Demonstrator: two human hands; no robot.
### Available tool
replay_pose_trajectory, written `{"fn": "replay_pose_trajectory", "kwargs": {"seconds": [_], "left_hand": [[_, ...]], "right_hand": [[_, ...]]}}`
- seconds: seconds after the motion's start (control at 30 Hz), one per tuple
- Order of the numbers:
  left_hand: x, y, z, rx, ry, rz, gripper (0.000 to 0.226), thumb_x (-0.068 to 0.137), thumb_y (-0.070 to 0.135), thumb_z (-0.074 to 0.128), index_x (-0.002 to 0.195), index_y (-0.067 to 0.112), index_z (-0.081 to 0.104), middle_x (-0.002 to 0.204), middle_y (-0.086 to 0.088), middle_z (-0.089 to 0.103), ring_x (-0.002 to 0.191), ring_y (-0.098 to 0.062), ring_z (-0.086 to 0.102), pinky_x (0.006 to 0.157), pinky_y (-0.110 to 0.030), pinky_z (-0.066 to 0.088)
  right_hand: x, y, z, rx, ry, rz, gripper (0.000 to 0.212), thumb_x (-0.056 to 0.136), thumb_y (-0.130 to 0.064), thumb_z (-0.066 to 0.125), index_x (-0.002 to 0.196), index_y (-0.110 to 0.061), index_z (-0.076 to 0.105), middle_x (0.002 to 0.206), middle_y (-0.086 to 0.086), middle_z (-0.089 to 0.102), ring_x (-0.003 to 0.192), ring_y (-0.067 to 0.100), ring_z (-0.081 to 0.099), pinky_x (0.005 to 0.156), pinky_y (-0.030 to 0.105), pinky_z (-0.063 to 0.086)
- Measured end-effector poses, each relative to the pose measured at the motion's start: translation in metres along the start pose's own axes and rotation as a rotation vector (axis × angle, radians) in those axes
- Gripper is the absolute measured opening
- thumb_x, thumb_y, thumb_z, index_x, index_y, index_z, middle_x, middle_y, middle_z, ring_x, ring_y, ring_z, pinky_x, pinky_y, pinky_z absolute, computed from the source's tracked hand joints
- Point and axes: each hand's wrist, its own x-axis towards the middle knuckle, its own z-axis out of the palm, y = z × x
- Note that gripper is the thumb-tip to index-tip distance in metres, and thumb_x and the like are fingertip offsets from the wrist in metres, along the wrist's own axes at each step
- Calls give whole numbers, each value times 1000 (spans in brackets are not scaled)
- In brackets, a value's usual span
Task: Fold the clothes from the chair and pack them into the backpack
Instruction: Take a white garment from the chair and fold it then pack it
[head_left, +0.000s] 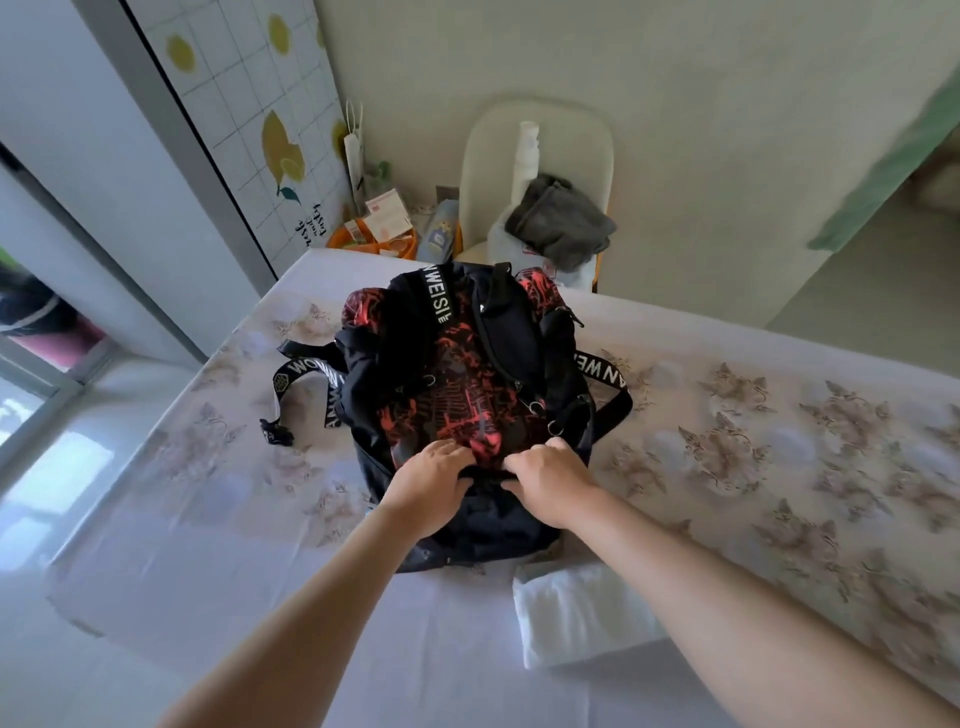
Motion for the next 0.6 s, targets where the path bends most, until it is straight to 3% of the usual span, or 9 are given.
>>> {"fn": "replay_pose_trajectory", "kwargs": {"seconds": [0.1, 0.17, 0.23, 0.33, 0.47, 0.53, 0.6], "left_hand": [[11, -8, -18, -104, 17, -50, 21, 102, 28, 45, 121, 19, 47, 106, -6, 66, 96, -30, 62, 78, -41, 51], [21, -10, -37, -146, 74, -46, 19, 104, 28, 42, 119, 18, 43, 95, -9, 66, 83, -32, 63, 70, -44, 51], [31, -10, -60, -189, 178, -23, 18, 104, 28, 41, 119, 18, 42, 93, -8, 66, 78, -32, 63, 68, -45, 51], [46, -7, -92, -206, 341, 30, 21, 103, 28, 45, 123, 20, 45, 99, -3, 67, 82, -27, 65, 67, -42, 52], [55, -3, -119, -180, 501, 171, 42, 93, 34, 64, 123, 20, 39, 120, 3, 55, 78, -17, 61, 56, -36, 52], [54, -9, -122, -24, 398, 321, 56, 81, 39, 77, 119, 20, 40, 134, -1, 43, 80, -21, 60, 51, -35, 52], [54, -22, -119, 145, 273, 397, 59, 77, 30, 81, 123, 25, 43, 140, -7, 39, 86, -25, 62, 53, -32, 52]], "right_hand": [[16, 0, -13, 110, 213, -3, 23, 102, -34, 48, 109, -17, 61, 99, 1, 70, 94, 26, 65, 88, 39, 41], [24, 3, -29, 175, 390, -33, 26, 97, -35, 53, 114, -17, 62, 102, -1, 71, 95, 23, 66, 85, 40, 44], [27, 6, -51, 254, 451, -76, 38, 88, -37, 56, 121, -19, 59, 107, -3, 68, 98, 19, 65, 86, 40, 47], [31, 12, -82, 293, 485, -115, 59, 80, -32, 65, 134, -17, 46, 111, -8, 60, 97, 16, 59, 83, 31, 44], [46, 17, -105, 268, 668, -72, 26, 87, -12, 62, 103, -11, 41, 81, 0, 45, 62, 25, 46, 52, 36, 32], [59, 21, -115, 306, 715, -24, 24, 87, -2, 55, 91, -13, 34, 82, 3, 37, 62, 23, 35, 50, 37, 25], [70, 24, -126, 321, 732, 20, 30, 80, 10, 47, 88, -15, 32, 84, 3, 34, 64, 23, 30, 52, 37, 24]]}}
